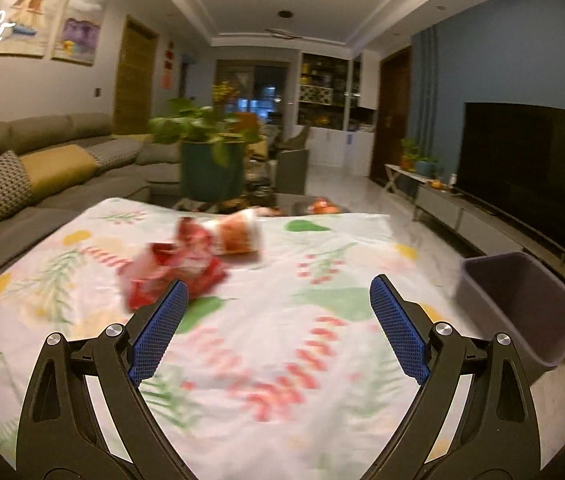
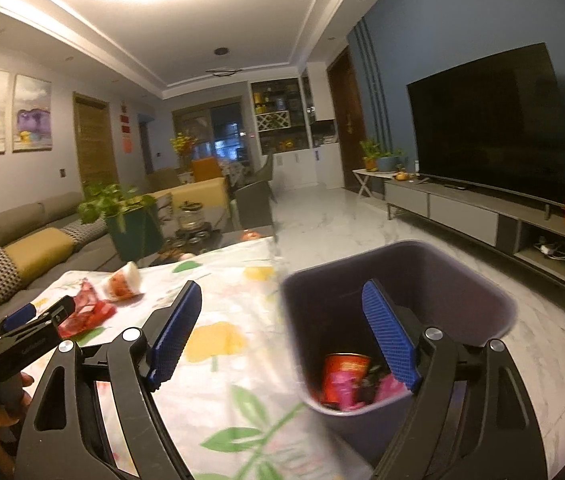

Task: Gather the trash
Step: 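Move both open tools back to the red wrapper and paper cup, then grasp the red snack wrapper with the left tool while the right tool grasps the orange-and-white cup, then lift the wrapper and cup and carry both over the grey bin, then open both tools over the grey bin to drop the wrapper and cup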

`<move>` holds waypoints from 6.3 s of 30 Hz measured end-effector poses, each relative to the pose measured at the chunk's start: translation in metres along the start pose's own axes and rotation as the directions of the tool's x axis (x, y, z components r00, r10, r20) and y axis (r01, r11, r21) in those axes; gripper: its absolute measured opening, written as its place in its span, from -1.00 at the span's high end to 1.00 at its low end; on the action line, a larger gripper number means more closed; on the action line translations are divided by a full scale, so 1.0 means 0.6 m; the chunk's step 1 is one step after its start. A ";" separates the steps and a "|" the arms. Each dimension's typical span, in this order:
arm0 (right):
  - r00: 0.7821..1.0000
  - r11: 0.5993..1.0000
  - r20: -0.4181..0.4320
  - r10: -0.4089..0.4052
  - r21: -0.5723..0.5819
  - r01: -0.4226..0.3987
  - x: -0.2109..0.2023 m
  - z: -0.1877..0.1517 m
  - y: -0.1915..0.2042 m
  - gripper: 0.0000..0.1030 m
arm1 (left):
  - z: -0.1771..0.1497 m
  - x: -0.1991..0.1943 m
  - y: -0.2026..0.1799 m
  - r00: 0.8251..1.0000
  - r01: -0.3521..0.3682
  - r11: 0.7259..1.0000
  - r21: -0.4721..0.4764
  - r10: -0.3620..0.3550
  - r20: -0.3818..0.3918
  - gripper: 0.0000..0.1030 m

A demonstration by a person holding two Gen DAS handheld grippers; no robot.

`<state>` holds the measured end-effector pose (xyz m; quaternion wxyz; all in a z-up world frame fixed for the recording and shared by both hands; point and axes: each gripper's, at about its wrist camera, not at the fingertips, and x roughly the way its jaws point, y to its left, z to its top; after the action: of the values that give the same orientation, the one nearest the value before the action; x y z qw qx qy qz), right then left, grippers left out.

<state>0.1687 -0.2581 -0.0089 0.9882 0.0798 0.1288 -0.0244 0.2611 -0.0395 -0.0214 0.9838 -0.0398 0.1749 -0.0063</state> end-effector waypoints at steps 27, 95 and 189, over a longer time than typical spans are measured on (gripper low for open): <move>0.988 0.989 -0.055 0.143 -0.036 -0.145 0.113 -0.002 0.189 -0.56 | 0.019 0.126 0.185 0.987 -0.113 0.993 -0.045 0.107 -0.116 -0.76; 0.738 0.813 -0.456 0.498 -0.050 -0.580 0.440 -0.048 0.430 0.93 | 0.059 0.214 0.346 0.962 -0.244 0.951 -0.192 0.213 -0.168 0.80; 0.982 0.982 -0.036 -0.186 -0.024 0.185 -0.035 0.001 -0.104 -0.68 | -0.014 0.001 -0.251 0.964 0.262 0.957 0.125 -0.256 -0.067 -0.73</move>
<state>0.1444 -0.3193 -0.0124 0.9797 0.0578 0.1547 -0.1135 0.2592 -0.1904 -0.0174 0.9702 0.0032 0.1921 -0.1477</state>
